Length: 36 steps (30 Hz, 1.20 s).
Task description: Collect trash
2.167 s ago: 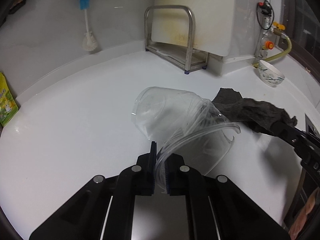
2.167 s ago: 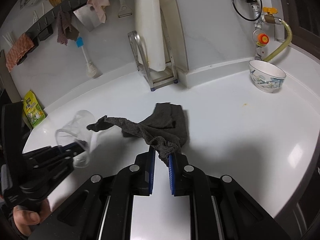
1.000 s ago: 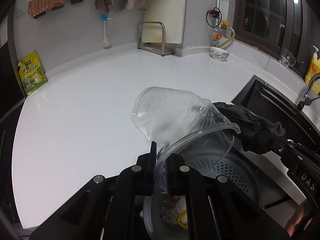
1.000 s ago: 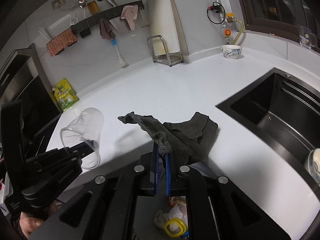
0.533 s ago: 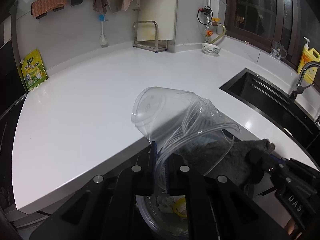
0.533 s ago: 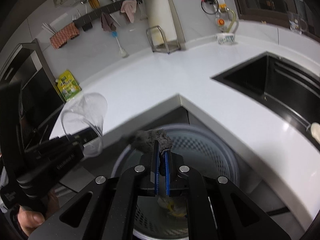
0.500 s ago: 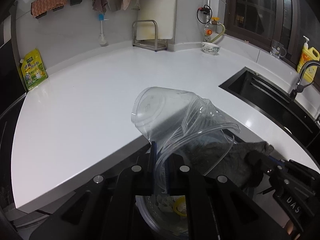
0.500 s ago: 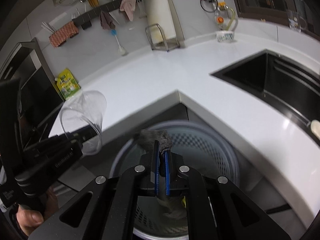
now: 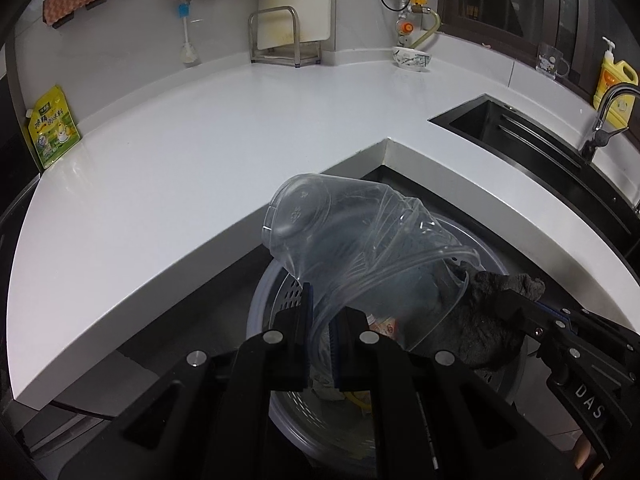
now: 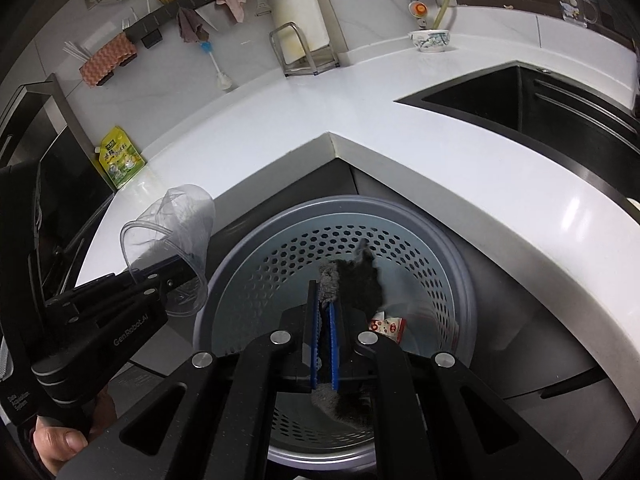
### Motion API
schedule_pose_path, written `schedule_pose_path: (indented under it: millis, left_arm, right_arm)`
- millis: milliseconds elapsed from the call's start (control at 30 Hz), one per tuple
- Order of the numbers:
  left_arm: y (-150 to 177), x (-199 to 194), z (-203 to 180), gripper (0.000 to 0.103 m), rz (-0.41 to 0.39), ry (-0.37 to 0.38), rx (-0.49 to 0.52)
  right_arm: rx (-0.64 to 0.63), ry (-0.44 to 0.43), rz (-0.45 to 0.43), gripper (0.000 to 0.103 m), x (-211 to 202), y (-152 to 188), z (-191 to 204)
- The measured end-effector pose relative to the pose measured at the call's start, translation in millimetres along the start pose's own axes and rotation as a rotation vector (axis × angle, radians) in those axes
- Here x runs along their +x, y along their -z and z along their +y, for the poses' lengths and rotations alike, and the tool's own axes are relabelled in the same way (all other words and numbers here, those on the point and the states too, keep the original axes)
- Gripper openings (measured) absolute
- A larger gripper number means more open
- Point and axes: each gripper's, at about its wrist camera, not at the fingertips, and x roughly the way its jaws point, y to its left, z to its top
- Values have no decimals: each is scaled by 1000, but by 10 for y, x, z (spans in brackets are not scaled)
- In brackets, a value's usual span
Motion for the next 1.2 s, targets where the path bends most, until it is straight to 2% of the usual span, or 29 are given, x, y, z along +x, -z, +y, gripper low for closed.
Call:
schedule_pose_path:
  millis: [233,333,367,400,433,467,500,733,800,933,1000,1200]
  left_arm:
    - [7,15,-10,9,11,-4,4]
    - [6,36,12,13,25,2,-7]
    - [7,42,20,20,28,4,-11]
    - [6,44,25,34,26,1,-12]
    - [2,43,33,43,23,-6,-12]
    - [9,25,38,61,13,-12,-14]
    - [14,6,46,66,2,-15,-17]
    - [39,-13,99,67,5,-32,-25]
    - [36,-23,113,73,2,-34,-33]
    - [32,-70,124,77,-12,-38,-39]
    - [31,-89,121,82,-19,-39,-40]
    - [32,-77,124,83,-11,-43,-37]
  right_arm:
    - [20,8,19,5,38,-6,-58]
    - [29,17,24,6,50,-15,-84]
    - [32,18,24,12,49,-18,-92]
    - [35,22,19,16,43,-19,-99]
    - [37,27,15,24,34,-15,-103]
    - [40,31,8,31,21,-13,-109]
    - [42,31,3,33,7,-5,-116]
    - [42,42,-24,51,-78,1,-113]
    - [39,43,-23,51,-88,14,-101]
    - [31,58,-18,58,-99,43,-85]
    - [24,67,-15,58,-101,55,-71]
    - [11,89,-14,64,-113,73,-54]
